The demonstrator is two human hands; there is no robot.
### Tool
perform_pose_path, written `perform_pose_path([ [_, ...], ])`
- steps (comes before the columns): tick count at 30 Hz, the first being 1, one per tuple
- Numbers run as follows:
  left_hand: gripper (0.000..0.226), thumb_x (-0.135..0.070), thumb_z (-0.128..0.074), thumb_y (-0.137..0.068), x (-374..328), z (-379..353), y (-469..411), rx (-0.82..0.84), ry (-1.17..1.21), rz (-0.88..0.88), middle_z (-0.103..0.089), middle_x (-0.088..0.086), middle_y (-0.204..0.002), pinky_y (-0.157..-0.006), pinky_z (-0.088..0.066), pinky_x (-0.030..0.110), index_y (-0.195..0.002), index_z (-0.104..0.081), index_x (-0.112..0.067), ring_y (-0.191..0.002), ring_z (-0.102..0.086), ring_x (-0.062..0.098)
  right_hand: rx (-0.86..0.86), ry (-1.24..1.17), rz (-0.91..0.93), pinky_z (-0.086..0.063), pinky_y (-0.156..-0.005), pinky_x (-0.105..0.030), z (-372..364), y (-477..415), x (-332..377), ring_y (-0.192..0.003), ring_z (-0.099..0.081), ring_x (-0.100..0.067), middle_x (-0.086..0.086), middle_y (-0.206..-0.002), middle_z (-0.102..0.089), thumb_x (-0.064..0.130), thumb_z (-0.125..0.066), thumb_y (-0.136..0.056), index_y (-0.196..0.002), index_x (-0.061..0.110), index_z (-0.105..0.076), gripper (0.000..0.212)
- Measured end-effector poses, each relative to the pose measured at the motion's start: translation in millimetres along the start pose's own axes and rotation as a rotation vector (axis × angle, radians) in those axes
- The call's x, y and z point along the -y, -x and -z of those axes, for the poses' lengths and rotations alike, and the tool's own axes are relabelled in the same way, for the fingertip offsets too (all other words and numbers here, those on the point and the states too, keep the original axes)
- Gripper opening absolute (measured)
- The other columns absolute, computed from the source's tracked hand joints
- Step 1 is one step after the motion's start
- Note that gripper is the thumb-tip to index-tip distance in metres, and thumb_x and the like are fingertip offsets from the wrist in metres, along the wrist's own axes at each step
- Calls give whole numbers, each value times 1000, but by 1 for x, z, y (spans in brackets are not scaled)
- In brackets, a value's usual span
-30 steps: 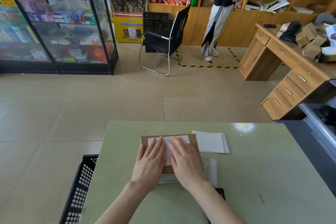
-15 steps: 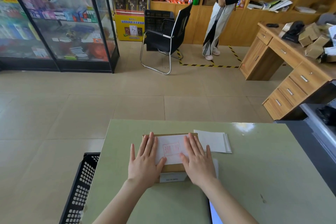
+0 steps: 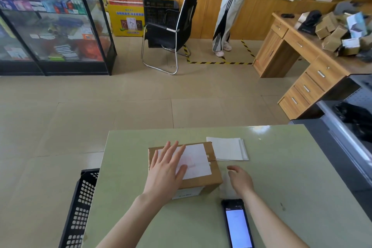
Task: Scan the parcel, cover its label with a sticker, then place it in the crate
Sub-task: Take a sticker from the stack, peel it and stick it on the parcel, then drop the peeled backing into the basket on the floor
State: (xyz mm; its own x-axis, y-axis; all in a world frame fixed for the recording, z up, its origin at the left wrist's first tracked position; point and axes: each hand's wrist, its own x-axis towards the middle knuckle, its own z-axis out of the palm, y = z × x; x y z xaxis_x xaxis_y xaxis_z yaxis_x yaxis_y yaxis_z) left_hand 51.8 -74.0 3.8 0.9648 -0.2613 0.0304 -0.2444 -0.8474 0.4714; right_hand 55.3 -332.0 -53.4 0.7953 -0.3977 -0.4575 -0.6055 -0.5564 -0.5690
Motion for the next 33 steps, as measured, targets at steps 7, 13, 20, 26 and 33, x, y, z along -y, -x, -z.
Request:
perform_pose_path([
  [7, 56, -48, -30, -99, 4, -16, -24, 112, -107, -87, -12, -8, -163, -119, 4, 45, -152, -21, -31, -151, 3, 17, 115, 109, -103, -48, -92, -33, -15, -2, -21, -112, -59, -32, -14, -121, -67, 19, -48, -92, -111, 13, -70, 30],
  [13, 53, -48, -30, -99, 14, -18, -27, 111, -118, -114, -11, -8, -163, -118, 10, 40, -150, -28, -32, -151, -1, 17, 37, 64, -157, -51, -84, -36, -25, -2, -29, -100, -63, -35, -19, -107, -71, 14, -48, -91, -103, 6, -72, 28],
  [20, 46, -42, -37, -99, 11, -10, -37, 74, 54, -78, -26, -11, -158, -121, -1, 34, -144, -38, -30, -149, -10, 13, -323, -300, 60, -46, -66, -21, 20, 19, 17, -79, -64, -11, -1, -95, -73, 6, -61, -87, -86, 22, -71, 18],
  [26, 27, -28, -48, -99, -28, 16, -44, 76, 490, 52, -56, -24, -125, -97, -32, 9, -122, -62, -30, -122, -46, -3, -242, -672, 244, -49, -62, -28, 76, 57, 77, -73, -66, -12, 3, -82, -70, 0, -71, -77, -86, 23, -57, 28],
  [33, 16, -9, -66, -85, -59, 52, -18, -20, 1095, 294, -77, -7, -90, -67, -55, 17, -94, -75, -18, -83, -72, 9, 84, -729, 322, -60, -65, -37, 51, 92, 108, -81, -71, -23, -4, -88, -74, -1, -70, -78, -92, 25, -70, 30],
])
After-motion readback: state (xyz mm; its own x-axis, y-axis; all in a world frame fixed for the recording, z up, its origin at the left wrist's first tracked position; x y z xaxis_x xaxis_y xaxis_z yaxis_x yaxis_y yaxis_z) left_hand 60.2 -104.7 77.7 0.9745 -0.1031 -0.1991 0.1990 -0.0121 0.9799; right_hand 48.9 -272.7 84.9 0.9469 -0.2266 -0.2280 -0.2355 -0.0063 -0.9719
